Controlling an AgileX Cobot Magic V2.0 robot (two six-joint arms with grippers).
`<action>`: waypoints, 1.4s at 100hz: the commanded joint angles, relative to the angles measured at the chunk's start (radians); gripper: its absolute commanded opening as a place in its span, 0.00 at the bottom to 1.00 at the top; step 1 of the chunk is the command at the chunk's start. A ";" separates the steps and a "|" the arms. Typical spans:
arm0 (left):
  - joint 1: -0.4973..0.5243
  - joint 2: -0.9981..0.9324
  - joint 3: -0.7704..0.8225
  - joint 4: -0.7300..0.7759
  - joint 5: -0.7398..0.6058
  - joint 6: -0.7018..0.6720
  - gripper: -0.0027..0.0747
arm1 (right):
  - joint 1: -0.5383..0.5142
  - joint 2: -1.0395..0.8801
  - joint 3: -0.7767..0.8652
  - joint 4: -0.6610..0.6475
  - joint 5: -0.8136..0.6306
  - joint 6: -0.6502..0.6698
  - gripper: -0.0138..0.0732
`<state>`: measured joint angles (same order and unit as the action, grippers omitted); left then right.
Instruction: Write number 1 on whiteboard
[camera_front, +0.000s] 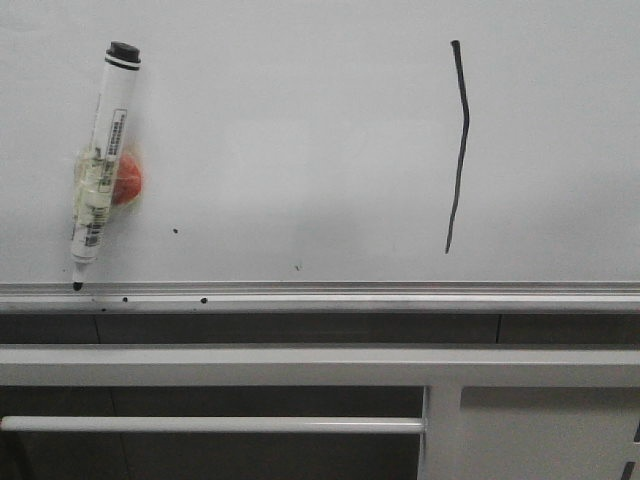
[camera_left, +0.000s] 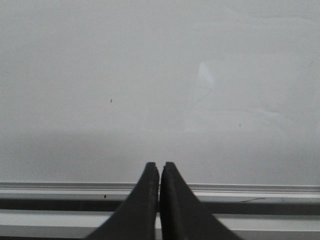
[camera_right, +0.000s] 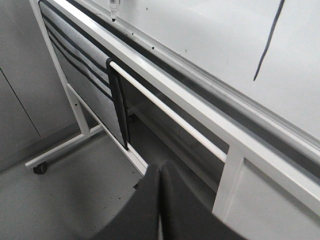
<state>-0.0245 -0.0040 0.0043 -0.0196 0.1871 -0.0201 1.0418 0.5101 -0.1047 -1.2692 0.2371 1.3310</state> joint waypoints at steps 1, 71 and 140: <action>0.003 -0.023 0.008 0.029 -0.036 -0.042 0.01 | 0.000 0.012 -0.024 -0.028 -0.003 0.000 0.08; 0.003 -0.023 0.008 0.002 0.071 -0.006 0.01 | 0.000 0.012 -0.024 -0.028 -0.001 0.000 0.08; 0.003 -0.023 0.008 0.002 0.071 -0.006 0.01 | 0.000 0.010 -0.024 -0.047 0.048 -0.002 0.08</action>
<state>-0.0245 -0.0040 0.0059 -0.0072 0.3277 -0.0248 1.0418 0.5101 -0.1047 -1.2738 0.2513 1.3310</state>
